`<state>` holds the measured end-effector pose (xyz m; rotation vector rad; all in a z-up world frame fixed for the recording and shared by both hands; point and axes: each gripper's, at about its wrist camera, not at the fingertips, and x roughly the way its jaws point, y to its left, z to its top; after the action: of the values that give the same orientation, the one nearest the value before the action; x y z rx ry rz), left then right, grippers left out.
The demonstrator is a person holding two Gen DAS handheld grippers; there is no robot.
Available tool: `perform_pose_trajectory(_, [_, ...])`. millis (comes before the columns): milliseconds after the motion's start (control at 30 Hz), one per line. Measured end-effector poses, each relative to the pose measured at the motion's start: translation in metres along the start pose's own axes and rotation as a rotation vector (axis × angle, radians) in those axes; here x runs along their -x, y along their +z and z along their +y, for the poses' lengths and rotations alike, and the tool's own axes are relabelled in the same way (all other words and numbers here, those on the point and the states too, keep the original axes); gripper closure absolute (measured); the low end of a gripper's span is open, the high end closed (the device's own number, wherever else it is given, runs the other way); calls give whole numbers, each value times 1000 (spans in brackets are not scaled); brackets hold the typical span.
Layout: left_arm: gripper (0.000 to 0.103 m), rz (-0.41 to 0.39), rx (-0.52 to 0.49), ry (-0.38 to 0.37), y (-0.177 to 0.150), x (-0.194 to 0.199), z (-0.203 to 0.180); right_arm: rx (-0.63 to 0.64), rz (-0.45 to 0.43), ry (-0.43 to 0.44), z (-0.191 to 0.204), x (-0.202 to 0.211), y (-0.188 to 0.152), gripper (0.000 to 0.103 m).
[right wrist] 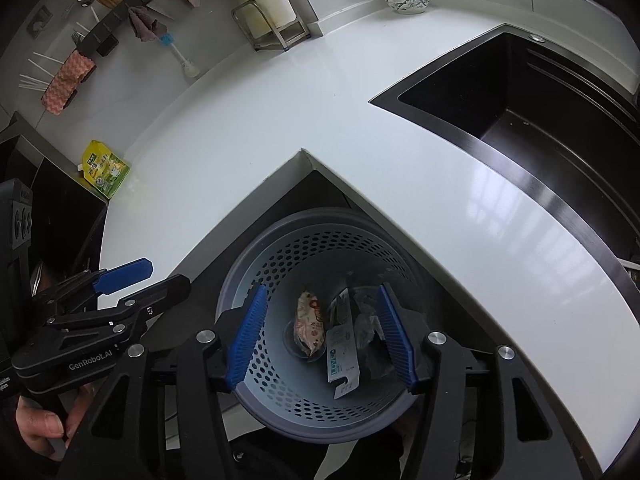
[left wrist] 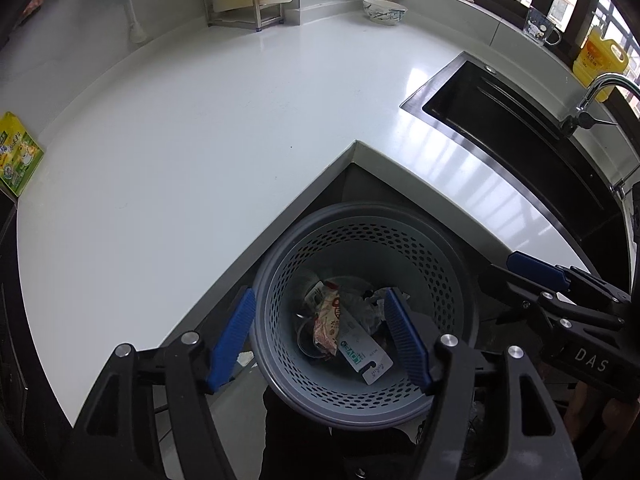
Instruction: Collect trash
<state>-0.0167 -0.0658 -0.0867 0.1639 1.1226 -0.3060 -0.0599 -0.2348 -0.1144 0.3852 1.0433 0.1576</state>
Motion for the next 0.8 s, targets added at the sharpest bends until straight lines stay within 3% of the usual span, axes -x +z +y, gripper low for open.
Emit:
perform_pose_trajectory(467, [16, -84, 49, 54, 0, 32, -3, 22, -44, -37, 10, 29, 1, 32])
perform_pose_trajectory(800, [9, -132, 50, 93, 3, 51, -9, 35, -58, -43, 12, 42, -2, 30])
